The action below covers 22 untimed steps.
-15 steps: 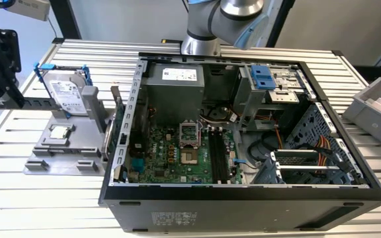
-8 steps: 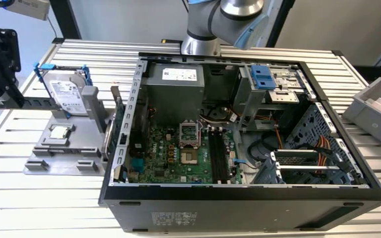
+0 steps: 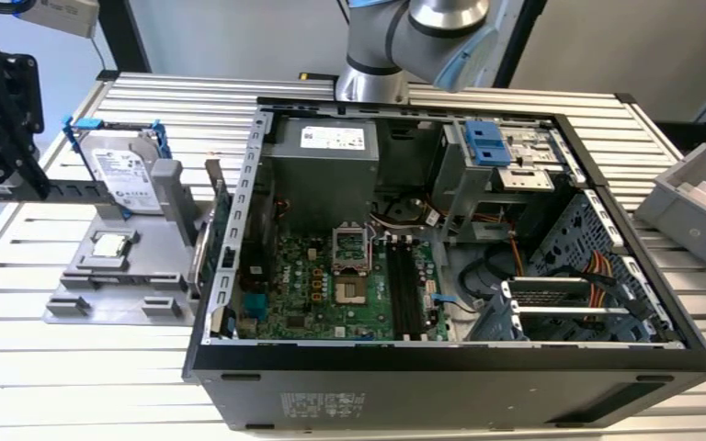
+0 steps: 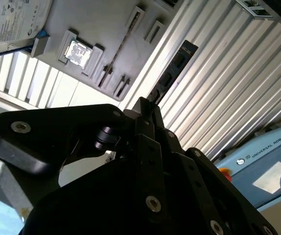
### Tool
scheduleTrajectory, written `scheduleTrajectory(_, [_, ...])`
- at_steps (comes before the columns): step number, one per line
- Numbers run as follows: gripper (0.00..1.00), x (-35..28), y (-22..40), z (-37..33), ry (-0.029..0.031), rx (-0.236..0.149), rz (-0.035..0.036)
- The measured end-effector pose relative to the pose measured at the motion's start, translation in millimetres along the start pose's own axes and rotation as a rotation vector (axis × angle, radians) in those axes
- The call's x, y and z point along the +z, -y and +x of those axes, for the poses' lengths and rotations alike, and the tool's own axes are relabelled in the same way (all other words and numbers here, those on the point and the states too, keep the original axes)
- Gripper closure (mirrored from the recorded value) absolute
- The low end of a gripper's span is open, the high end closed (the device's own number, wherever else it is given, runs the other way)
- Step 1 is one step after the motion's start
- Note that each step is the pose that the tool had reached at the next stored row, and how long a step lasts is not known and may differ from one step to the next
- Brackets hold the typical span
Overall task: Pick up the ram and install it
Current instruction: 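Pick up the ram and move it above insertion slot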
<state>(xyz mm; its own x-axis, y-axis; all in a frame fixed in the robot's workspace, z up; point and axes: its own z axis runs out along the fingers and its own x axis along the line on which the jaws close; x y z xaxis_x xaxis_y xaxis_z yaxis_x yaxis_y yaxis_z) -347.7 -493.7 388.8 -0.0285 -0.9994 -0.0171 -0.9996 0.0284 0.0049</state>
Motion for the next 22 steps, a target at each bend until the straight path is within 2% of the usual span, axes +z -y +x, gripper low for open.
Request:
scheduleTrajectory(6, [1.00,-0.5,0.2,0.0,-0.0001,0.000,-0.0001])
scheduleTrajectory(12, [1.00,-7.2,0.2,-0.1,0.0000,0.000,0.0000])
scheduleTrajectory(17, [1.00,-7.5,0.3,-0.1,0.0000,0.000,0.0000])
scheduleTrajectory(22, [1.00,-7.6,5.1,-0.3,-0.0001,0.000,-0.0006])
